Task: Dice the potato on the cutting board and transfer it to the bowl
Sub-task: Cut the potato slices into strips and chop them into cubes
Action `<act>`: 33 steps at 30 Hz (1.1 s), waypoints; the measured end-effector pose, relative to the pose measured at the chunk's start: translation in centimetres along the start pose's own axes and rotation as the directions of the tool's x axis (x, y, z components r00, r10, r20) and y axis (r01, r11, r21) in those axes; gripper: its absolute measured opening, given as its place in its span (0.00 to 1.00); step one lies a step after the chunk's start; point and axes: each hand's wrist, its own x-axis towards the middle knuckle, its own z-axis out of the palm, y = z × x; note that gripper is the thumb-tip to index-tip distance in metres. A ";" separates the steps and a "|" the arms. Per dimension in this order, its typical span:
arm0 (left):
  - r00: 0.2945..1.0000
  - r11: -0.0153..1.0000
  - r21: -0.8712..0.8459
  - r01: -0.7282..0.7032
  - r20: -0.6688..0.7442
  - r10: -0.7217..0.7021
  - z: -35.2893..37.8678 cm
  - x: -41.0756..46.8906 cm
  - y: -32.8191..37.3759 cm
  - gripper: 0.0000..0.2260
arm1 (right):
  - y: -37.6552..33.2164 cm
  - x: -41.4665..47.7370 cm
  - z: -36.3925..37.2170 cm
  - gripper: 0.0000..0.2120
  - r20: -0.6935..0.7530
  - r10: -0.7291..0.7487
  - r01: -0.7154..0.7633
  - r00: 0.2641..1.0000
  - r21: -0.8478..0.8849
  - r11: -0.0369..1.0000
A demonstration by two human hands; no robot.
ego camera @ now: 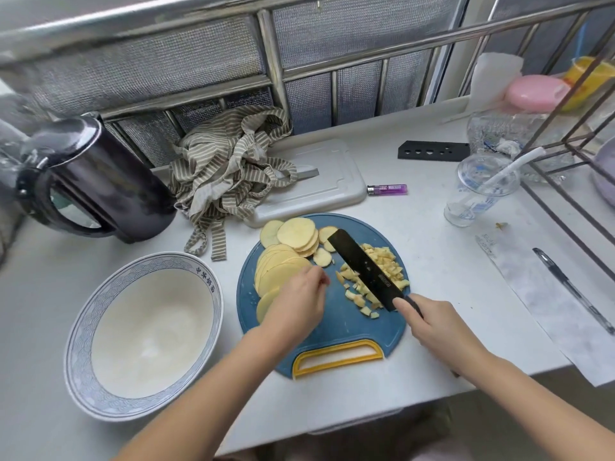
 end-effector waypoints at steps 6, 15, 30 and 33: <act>0.994 0.994 0.105 0.040 0.102 -0.050 -1.8 -0.9 -1.4 0.06 | -1.2 -0.2 0.0 0.15 -0.079 -0.043 0.045 0.996 0.032 0.998; 0.955 0.944 0.263 0.198 0.164 -0.246 1.1 -2.2 -1.9 0.09 | -1.4 -1.0 0.9 0.14 -0.079 -0.057 0.060 0.995 0.034 0.998; 0.991 0.977 0.171 0.128 -0.046 -0.122 -0.9 0.3 0.4 0.07 | -1.8 -1.2 -0.7 0.17 -0.081 -0.067 0.060 0.994 -0.085 0.995; 0.997 0.998 -0.027 0.052 -0.051 -0.053 -1.9 1.3 1.8 0.06 | -2.4 -1.6 -1.5 0.22 -0.057 0.007 -0.002 0.998 0.087 0.996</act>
